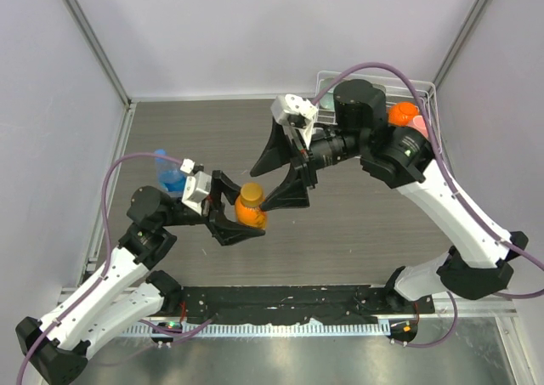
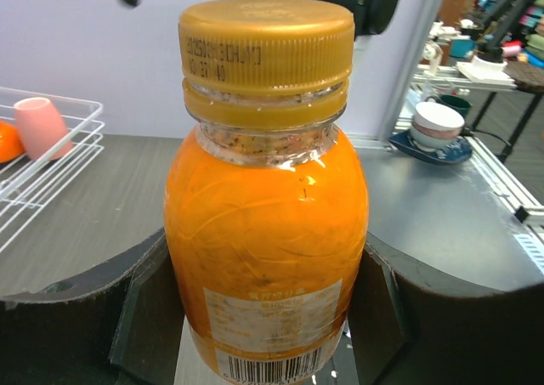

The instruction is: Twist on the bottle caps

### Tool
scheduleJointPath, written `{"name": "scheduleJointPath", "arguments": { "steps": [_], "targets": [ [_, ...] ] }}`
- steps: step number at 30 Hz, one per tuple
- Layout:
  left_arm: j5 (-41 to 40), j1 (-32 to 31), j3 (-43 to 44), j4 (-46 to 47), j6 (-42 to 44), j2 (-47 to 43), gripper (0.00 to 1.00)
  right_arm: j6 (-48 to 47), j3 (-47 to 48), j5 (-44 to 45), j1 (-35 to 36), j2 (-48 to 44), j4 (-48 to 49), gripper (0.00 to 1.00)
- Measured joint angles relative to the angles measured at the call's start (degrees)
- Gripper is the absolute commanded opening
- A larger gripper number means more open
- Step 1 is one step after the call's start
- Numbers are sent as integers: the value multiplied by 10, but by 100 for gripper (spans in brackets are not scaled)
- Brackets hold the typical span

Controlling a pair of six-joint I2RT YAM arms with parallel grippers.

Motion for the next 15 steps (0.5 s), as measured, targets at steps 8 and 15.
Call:
{"name": "scheduleJointPath", "arguments": {
  "steps": [8, 15],
  "targets": [
    [42, 0, 0, 2, -20, 0, 0, 28, -31, -70, -3, 21, 87, 78],
    [37, 0, 0, 5, -23, 0, 0, 78, -83, -100, -3, 20, 176, 75]
  ]
}}
